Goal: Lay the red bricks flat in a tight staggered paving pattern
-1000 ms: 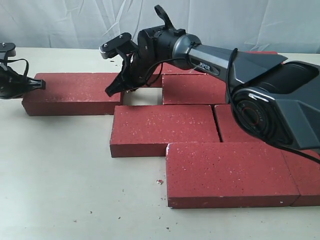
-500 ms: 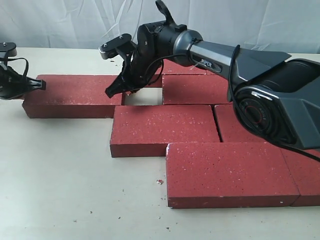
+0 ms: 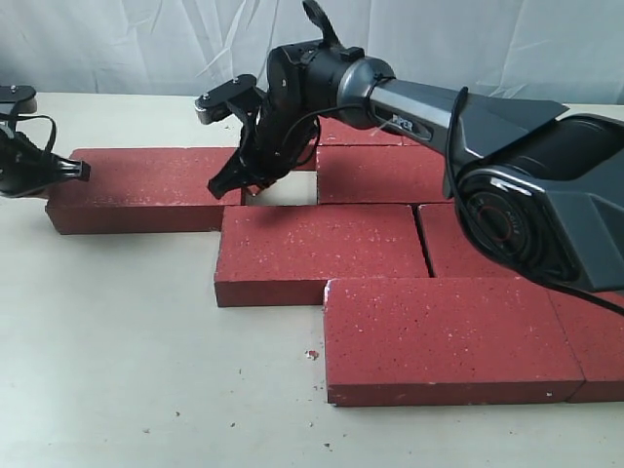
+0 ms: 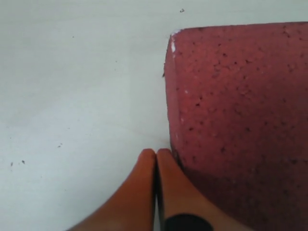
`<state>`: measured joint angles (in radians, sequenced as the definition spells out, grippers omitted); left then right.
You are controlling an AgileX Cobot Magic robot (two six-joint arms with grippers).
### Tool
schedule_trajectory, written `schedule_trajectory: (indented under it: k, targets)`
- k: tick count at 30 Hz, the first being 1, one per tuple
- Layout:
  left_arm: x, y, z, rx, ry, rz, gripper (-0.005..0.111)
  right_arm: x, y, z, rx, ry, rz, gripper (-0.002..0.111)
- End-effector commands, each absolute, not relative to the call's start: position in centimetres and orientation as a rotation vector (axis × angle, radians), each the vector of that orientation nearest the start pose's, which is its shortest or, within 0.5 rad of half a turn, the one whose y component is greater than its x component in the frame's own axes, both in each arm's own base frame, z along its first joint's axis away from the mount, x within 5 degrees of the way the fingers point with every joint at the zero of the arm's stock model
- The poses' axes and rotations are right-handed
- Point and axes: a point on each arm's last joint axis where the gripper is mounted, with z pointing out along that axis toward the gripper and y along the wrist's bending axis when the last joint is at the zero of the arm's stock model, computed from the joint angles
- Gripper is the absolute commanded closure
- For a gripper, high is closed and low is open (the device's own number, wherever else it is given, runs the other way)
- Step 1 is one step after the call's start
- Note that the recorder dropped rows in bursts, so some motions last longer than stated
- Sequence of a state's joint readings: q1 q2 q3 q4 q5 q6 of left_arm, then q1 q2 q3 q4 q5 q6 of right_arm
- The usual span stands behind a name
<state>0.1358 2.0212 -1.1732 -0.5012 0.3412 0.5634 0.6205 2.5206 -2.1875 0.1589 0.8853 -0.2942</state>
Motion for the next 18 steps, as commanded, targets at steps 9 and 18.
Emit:
schedule_trajectory:
  k: [9, 18]
  targets:
    - [40.5, 4.4, 13.1, -0.048, 2.496, -0.046, 0.107, 43.9, 29.7, 18.1, -1.148, 2.414, -0.069, 0.109]
    - [40.9, 4.7, 11.5, -0.081, 2.491, -0.018, 0.107, 42.4, 26.7, 19.9, -1.174, 2.459, -0.258, 0.109]
